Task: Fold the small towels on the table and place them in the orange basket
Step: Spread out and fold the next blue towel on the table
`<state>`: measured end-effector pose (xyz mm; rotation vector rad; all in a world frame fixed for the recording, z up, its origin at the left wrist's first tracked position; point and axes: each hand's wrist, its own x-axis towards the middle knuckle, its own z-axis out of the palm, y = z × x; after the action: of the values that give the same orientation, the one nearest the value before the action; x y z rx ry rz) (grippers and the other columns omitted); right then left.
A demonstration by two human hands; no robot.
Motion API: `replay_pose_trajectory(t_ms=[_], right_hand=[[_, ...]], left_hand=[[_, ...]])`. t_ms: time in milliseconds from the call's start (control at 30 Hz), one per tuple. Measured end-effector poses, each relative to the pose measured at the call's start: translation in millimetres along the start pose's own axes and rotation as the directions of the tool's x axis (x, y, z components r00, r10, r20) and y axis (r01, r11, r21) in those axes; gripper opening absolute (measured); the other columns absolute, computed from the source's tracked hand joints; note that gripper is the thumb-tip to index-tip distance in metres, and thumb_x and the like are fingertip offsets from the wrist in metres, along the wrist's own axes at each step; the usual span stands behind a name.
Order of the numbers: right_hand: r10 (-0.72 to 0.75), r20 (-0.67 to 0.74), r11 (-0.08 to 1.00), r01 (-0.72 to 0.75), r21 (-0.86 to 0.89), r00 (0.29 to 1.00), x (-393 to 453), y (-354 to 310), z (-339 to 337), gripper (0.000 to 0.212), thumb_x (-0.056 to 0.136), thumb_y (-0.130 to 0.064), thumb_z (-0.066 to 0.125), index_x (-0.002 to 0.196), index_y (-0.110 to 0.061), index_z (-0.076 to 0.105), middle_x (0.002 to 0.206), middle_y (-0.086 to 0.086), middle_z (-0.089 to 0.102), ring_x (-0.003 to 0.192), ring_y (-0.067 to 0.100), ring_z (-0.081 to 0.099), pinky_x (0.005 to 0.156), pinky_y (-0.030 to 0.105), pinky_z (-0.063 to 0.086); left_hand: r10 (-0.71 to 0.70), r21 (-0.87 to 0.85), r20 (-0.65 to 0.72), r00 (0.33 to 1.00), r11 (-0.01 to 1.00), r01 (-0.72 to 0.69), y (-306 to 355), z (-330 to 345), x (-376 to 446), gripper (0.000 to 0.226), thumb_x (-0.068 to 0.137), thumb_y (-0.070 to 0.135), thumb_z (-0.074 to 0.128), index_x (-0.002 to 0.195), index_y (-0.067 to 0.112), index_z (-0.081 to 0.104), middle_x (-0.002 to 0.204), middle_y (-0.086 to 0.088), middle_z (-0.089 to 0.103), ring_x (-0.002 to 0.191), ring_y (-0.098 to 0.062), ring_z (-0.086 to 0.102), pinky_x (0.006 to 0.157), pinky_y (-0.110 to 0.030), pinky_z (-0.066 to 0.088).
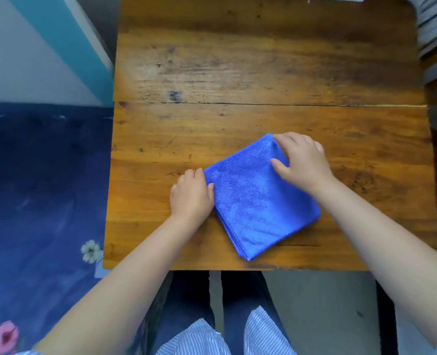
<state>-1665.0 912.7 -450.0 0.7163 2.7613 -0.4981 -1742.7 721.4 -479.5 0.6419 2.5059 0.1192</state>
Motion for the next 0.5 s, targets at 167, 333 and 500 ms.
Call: replay_pose_trajectory(t_ms=[167, 333, 500], right_hand=[[0.018, 0.211, 0.973, 0.032, -0.23, 0.977, 47, -29, -21, 0.034, 0.085, -0.017, 0.053, 0.118, -0.019, 0.057, 0.121, 0.008, 0.054, 0.118, 0.03, 0.041, 0.093, 0.036, 0.033], [0.047, 0.37, 0.968, 0.048, -0.244, 0.928, 60, -30, -23, 0.03, 0.08, -0.011, 0.054, 0.109, -0.014, 0.058, 0.113, 0.01, 0.06, 0.106, 0.03, 0.053, 0.073, 0.029, 0.038], [-0.003, 0.42, 0.972, 0.102, -0.213, 0.907, 63, -31, -28, 0.012, 0.076, -0.011, 0.06, 0.086, -0.012, 0.054, 0.089, 0.009, 0.056, 0.082, 0.026, 0.048, 0.063, 0.027, 0.035]], left_hand=[[-0.162, -0.068, 0.105, 0.981, 0.983, 0.169, 10, -8, 7, 0.03, 0.094, 0.024, 0.046, 0.114, 0.002, 0.053, 0.121, -0.017, 0.052, 0.115, -0.035, 0.05, 0.089, -0.039, 0.043], [-0.251, -0.287, 0.15, 0.956, 0.914, 0.285, 16, -10, 9, 0.023, 0.085, 0.004, 0.049, 0.108, 0.001, 0.052, 0.116, -0.019, 0.055, 0.11, -0.035, 0.052, 0.084, -0.037, 0.043], [-0.355, -0.51, 0.185, 0.916, 0.763, 0.398, 12, -11, 6, 0.019, 0.078, 0.001, 0.054, 0.088, 0.013, 0.043, 0.101, -0.012, 0.056, 0.103, -0.029, 0.053, 0.067, -0.024, 0.033]])
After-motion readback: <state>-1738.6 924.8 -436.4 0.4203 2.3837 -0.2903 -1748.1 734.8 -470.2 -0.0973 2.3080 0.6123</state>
